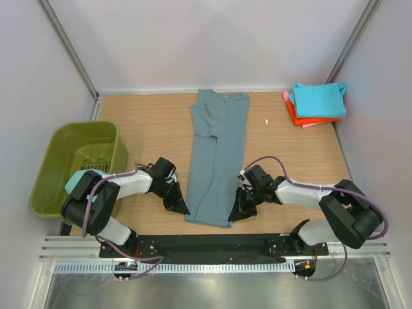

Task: Fold and stack the t-shirts
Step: Fold the tshirt

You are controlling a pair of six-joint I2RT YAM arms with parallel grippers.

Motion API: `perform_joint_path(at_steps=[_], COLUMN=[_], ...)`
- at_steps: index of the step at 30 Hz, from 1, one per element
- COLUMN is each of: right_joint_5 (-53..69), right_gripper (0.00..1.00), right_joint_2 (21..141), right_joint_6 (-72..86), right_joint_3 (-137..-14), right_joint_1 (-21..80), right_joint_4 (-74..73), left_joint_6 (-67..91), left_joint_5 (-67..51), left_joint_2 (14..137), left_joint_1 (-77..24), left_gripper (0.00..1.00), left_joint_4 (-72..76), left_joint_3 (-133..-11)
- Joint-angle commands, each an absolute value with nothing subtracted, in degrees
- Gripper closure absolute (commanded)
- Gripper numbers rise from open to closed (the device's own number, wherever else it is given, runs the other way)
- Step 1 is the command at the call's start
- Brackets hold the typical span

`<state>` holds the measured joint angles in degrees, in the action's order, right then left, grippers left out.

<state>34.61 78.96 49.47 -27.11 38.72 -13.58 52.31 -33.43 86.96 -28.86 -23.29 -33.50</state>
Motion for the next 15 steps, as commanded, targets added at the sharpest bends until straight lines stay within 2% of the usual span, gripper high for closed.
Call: perform_joint_path(at_steps=[1, 6, 15], right_joint_5=[32.9, 33.8, 34.2], right_gripper=[0.98, 0.98, 0.99], right_joint_2=[76.6, 76.5, 76.7], right_joint_6=[45.5, 39.2, 31.9], right_joint_3=[-29.4, -35.0, -45.2], right_joint_1=[36.7, 27.5, 20.9], right_joint_4=[-15.2, -18.4, -23.2], left_joint_6=[51.6, 46.2, 40.4], left_joint_5=[-33.7, -33.4, -34.2], left_joint_2=[85.6, 83.5, 89.0], left_joint_1=[-28.8, -28.8, -26.5], left_gripper=[1.0, 1.0, 1.0], left_joint_4=[-21.4, -25.8, -33.0], left_joint_3=[-34.4, -42.6, -57.8])
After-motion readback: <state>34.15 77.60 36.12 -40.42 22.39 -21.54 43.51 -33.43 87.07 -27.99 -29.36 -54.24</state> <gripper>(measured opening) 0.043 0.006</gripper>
